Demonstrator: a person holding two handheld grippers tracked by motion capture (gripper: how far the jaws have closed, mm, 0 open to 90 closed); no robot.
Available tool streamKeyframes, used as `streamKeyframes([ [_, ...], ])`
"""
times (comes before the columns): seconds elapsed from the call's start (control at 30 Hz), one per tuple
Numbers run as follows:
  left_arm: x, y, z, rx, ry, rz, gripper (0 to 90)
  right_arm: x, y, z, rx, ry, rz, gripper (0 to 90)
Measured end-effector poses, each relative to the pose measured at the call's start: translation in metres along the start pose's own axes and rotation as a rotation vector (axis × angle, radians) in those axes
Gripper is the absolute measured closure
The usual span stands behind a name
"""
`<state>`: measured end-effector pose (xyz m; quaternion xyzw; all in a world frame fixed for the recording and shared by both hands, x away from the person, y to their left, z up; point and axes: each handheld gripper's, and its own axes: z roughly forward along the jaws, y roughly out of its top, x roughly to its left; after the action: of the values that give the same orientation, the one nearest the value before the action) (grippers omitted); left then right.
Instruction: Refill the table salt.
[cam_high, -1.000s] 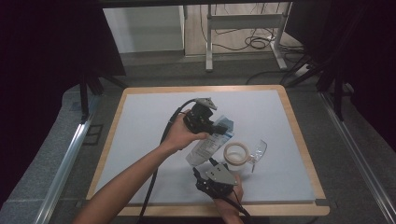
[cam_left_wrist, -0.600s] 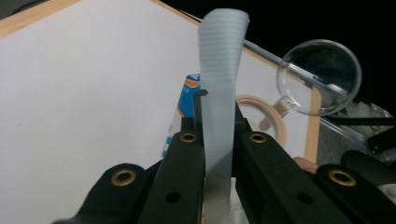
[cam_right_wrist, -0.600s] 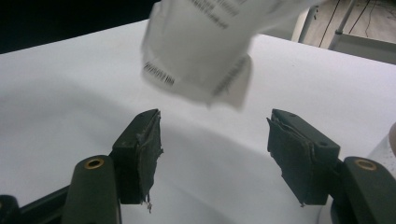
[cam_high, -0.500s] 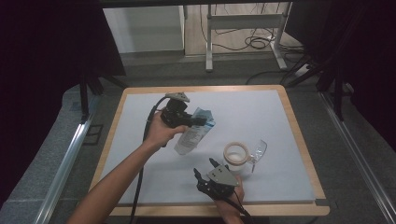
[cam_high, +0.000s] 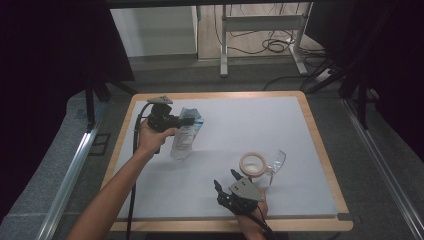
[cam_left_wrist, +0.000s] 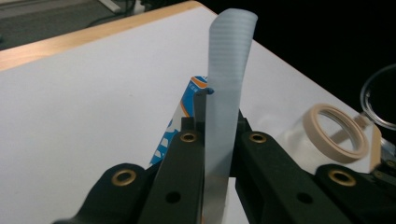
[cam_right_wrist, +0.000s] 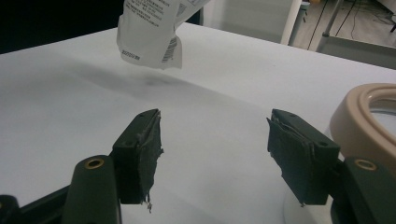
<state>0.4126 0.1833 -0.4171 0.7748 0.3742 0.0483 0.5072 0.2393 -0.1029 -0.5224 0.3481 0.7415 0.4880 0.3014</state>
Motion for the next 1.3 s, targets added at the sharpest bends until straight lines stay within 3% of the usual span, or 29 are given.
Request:
streamKeyframes([
  [0.2, 0.025, -0.013, -0.005, -0.017, 0.049, -0.047, 90.0, -0.002, 0.000, -0.003, -0.008, -0.006, 0.001, 35.6],
  [0.4, 0.037, -0.026, -0.014, -0.044, 0.050, -0.083, 90.0, -0.005, -0.002, -0.005, -0.007, -0.009, -0.001, 35.6],
  [0.53, 0.037, -0.033, -0.022, -0.051, 0.058, -0.080, 90.0, -0.006, -0.002, -0.006, -0.011, -0.013, 0.001, 35.6],
  [0.73, 0.037, -0.043, -0.036, -0.046, 0.097, -0.045, 89.4, -0.006, -0.002, -0.007, -0.010, -0.014, 0.002, 35.6],
  [0.87, 0.035, -0.046, -0.041, -0.039, 0.116, -0.015, 88.4, -0.005, -0.001, -0.006, -0.010, -0.012, -0.004, 35.6],
  [1.0, 0.035, -0.049, -0.043, -0.039, 0.123, -0.011, 86.7, -0.006, -0.001, -0.006, -0.011, -0.013, -0.001, 35.6],
  [1.3, 0.034, -0.052, -0.042, -0.033, 0.133, -0.008, 70.9, -0.007, -0.001, -0.007, -0.011, -0.014, 0.001, 35.6],
])
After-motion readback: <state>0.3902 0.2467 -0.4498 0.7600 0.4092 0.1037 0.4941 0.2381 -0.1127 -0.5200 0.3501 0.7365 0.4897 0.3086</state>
